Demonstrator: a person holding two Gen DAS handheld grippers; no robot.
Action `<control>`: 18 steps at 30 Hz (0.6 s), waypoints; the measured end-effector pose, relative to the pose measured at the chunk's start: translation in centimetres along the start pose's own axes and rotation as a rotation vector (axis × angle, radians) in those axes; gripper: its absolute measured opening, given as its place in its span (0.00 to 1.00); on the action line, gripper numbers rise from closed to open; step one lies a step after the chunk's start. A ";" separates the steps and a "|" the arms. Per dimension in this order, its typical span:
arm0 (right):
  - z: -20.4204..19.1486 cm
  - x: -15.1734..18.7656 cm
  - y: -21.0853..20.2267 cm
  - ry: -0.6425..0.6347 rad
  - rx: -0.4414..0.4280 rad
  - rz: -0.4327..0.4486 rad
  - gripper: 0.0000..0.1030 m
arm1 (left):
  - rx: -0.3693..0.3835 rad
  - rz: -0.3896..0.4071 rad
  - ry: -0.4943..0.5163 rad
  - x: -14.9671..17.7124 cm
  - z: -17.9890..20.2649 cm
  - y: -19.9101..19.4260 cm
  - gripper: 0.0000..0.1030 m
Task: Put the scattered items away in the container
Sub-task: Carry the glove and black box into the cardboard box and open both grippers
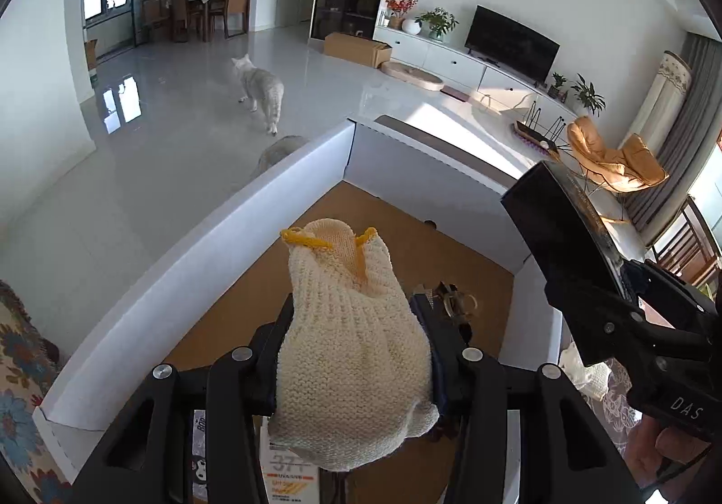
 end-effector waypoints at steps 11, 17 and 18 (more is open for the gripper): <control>1.4 -0.2 11.9 -0.008 -0.007 -0.226 0.63 | -0.154 -0.118 -0.093 0.7 -4.1 7.9 0.69; 1.3 -0.2 11.3 -0.048 -0.013 -0.231 0.64 | -0.160 -0.108 -0.091 1.2 -3.4 7.5 0.73; 1.1 -0.2 11.1 -0.049 -0.013 -0.231 0.64 | -0.156 -0.105 -0.094 1.2 -3.3 7.4 0.73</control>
Point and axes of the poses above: each gripper's, at about its wrist camera, not at the fingertips, and y roughly the way its jaws point, z to its right, x to its underside, the point moved 8 cm from there along y, roughly the way its jaws point, and after that the axes turned 10 degrees about -y, right-handed, at the moved point
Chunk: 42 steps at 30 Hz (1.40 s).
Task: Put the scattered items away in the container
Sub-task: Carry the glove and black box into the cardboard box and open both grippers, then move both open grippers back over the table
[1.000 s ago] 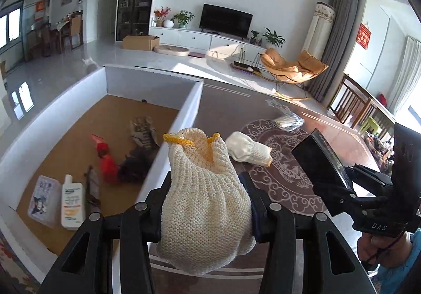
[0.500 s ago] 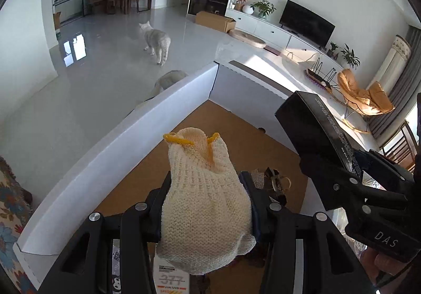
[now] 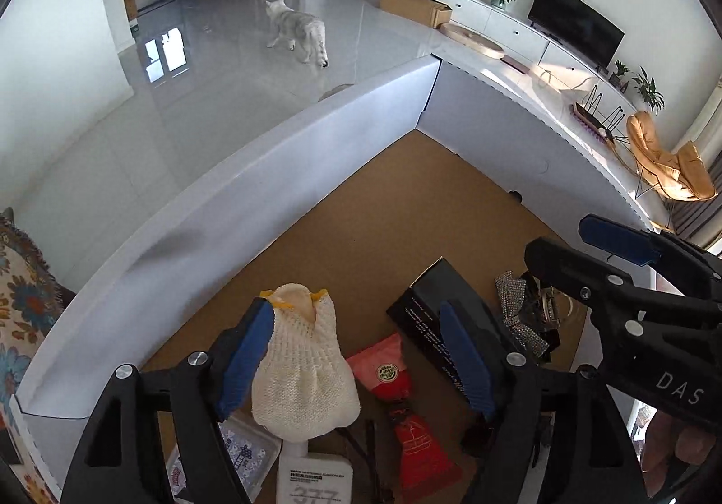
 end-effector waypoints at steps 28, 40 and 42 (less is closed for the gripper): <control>-3.4 4.9 -5.7 0.017 -0.026 -0.006 0.64 | 0.041 0.033 -0.098 6.3 -2.0 -6.9 0.73; 3.5 20.1 -19.3 0.091 0.211 0.198 0.64 | 0.288 0.224 0.163 14.3 12.0 -18.7 0.73; 5.3 25.0 -21.6 0.108 0.281 0.196 0.64 | 0.345 0.218 0.236 17.2 15.3 -19.9 0.74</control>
Point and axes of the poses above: each gripper's, at about its wrist camera, not at the fingertips, and y roughly the way its jaws point, z to its right, x to its underside, the point moved 8 cm from there along y, roughly the way its jaws point, and after that the axes turned 10 degrees about -y, right-handed, at the moved point
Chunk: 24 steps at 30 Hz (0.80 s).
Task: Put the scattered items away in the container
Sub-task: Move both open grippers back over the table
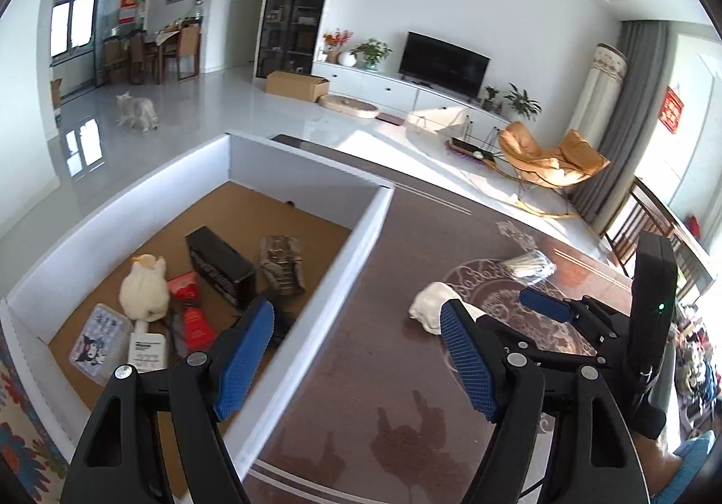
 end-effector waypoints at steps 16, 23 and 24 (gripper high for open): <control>16.1 28.6 -8.7 0.339 0.295 -0.218 0.68 | 0.042 -0.316 0.426 21.0 11.1 11.9 0.89; 19.4 26.1 -5.8 0.373 0.274 -0.219 0.70 | 0.032 -0.299 0.389 19.3 10.0 14.0 0.98; 20.3 25.1 -4.8 0.399 0.256 -0.218 0.70 | 0.035 -0.309 0.390 19.2 10.1 14.3 1.00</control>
Point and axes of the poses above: each gripper's, at about its wrist camera, not at the fingertips, and y roughly the way its jaws point, z to its right, x to its underside, the point moved 8 cm from there along y, roughly the way its jaws point, and after that the axes turned 10 degrees about -y, right-handed, at the moved point
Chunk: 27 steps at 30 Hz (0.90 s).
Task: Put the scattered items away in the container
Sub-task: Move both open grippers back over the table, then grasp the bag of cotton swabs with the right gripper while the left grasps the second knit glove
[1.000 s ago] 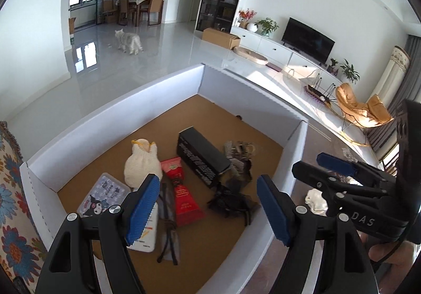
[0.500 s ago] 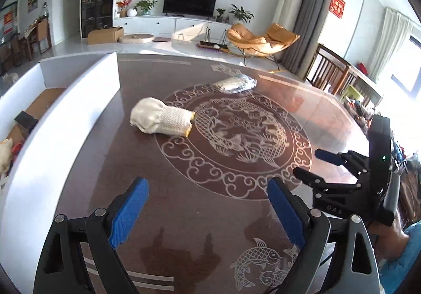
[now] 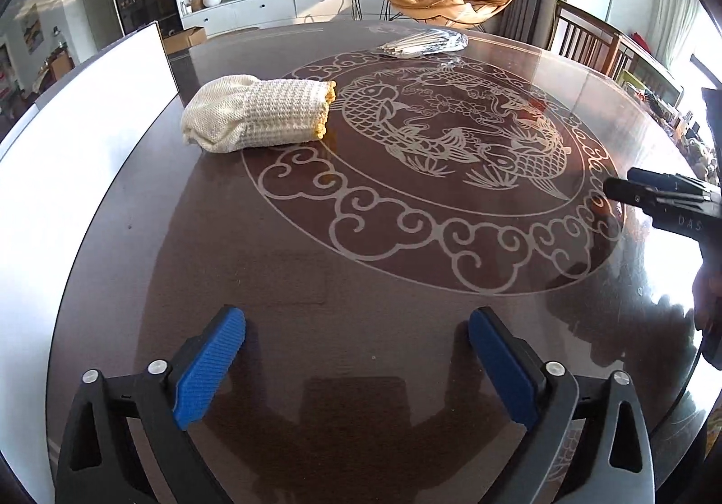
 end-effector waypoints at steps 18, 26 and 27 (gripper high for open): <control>1.2 -25.3 17.7 0.020 0.159 -0.071 0.70 | 0.000 0.009 0.001 0.3 -0.1 -0.3 1.00; 0.0 -13.2 9.6 -0.103 0.012 -0.046 0.70 | 0.020 0.016 -0.043 0.3 -0.8 -0.9 1.00; -0.4 -10.9 8.0 -0.132 0.005 -0.048 0.70 | 0.005 0.019 -0.096 0.0 -1.6 -1.0 1.00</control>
Point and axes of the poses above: each gripper's, at about its wrist camera, not at the fingertips, and y roughly the way its jaws point, z to its right, x to its underside, the point moved 8 cm from there along y, roughly the way its jaws point, and after that the axes turned 10 degrees about -y, right-handed, at the moved point
